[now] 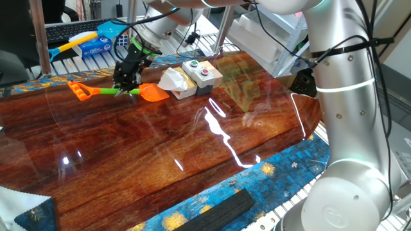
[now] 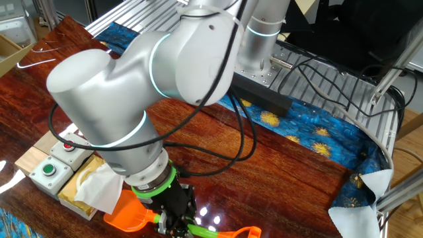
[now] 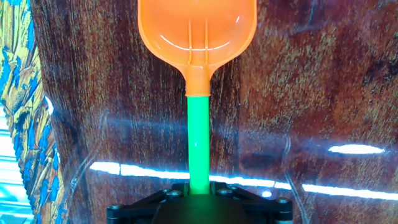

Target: Use a shovel to scoop up an object

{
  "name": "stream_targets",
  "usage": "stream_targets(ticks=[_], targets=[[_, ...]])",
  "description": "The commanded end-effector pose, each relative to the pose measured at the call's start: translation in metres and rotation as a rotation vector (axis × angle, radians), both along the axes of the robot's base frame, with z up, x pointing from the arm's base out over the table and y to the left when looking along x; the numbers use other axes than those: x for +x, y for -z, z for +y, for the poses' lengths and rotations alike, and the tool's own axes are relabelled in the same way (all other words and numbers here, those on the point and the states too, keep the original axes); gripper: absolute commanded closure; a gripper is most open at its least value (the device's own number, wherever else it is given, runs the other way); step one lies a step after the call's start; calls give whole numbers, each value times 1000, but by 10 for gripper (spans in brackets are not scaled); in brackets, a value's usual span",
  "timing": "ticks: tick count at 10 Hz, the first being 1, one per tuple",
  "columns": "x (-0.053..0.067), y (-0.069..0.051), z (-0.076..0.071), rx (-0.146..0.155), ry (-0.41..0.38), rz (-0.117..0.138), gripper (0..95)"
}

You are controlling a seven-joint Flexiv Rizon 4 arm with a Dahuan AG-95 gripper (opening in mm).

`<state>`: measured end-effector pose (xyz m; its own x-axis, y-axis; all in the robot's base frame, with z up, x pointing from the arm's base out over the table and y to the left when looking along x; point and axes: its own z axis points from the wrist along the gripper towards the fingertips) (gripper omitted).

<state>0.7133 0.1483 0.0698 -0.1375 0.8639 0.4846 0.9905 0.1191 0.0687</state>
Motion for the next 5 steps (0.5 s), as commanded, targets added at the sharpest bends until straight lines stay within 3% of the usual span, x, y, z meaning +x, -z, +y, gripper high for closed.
stream_targets(ticks=[1, 5], targets=[[-2, -1, -1, 2, 1, -1, 950], [-1, 0, -5, -3, -9, -7, 950]])
